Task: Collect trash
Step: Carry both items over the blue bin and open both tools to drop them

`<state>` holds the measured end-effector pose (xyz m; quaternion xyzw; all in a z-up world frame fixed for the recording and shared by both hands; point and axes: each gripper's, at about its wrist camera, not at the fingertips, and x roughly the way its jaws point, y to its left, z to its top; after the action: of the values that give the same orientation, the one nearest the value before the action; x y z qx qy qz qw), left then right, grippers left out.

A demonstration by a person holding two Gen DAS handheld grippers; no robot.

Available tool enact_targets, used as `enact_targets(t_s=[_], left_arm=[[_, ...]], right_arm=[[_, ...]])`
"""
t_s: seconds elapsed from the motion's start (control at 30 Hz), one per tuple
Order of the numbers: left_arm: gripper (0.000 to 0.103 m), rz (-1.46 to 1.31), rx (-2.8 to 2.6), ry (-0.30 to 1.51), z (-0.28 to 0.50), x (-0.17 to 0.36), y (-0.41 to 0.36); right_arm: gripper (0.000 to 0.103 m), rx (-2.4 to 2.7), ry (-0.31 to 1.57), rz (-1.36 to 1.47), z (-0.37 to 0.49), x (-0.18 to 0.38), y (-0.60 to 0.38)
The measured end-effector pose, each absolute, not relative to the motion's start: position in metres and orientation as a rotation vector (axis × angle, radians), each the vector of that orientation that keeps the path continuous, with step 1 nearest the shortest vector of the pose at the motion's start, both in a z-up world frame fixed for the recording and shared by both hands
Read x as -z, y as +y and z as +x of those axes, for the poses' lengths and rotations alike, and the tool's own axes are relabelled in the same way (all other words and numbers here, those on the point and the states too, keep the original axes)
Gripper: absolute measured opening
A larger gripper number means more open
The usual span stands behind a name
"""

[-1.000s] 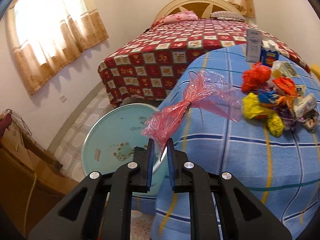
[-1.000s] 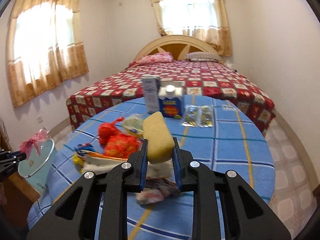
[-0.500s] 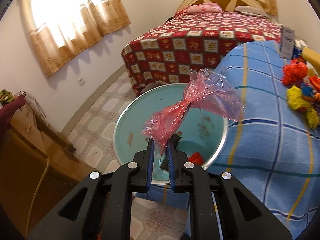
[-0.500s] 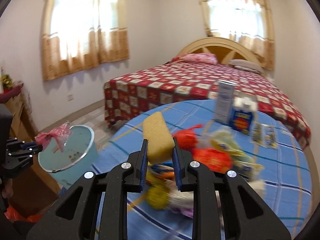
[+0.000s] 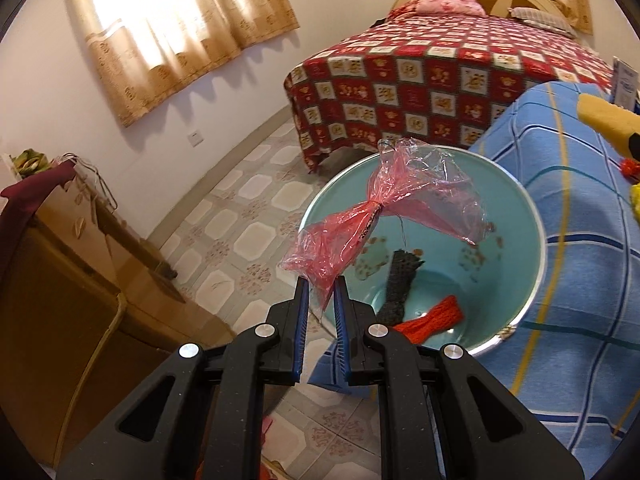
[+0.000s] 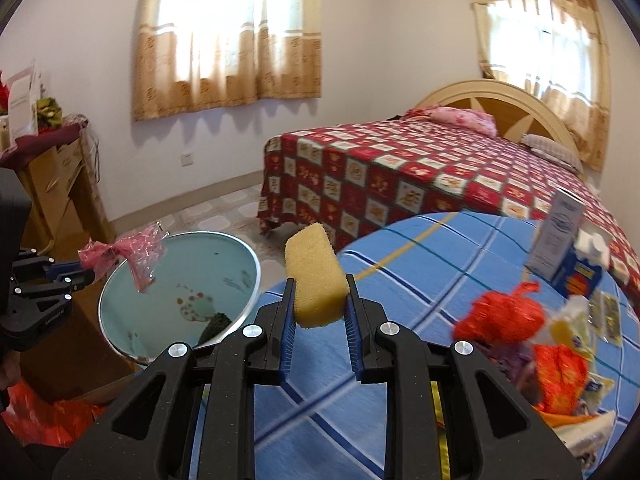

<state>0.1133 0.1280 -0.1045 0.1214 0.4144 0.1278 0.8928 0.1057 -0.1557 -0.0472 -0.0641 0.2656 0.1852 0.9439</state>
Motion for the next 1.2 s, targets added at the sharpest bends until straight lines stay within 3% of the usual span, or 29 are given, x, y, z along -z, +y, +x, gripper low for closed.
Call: enact_targets(t_s=[1.2], left_arm=[[0.015,0.250,-0.339,0.856,0.124,0.107,0.150]], right_arm=[[0.024,-0.524,0.606,-0.259,0.128,0.072,-0.072]])
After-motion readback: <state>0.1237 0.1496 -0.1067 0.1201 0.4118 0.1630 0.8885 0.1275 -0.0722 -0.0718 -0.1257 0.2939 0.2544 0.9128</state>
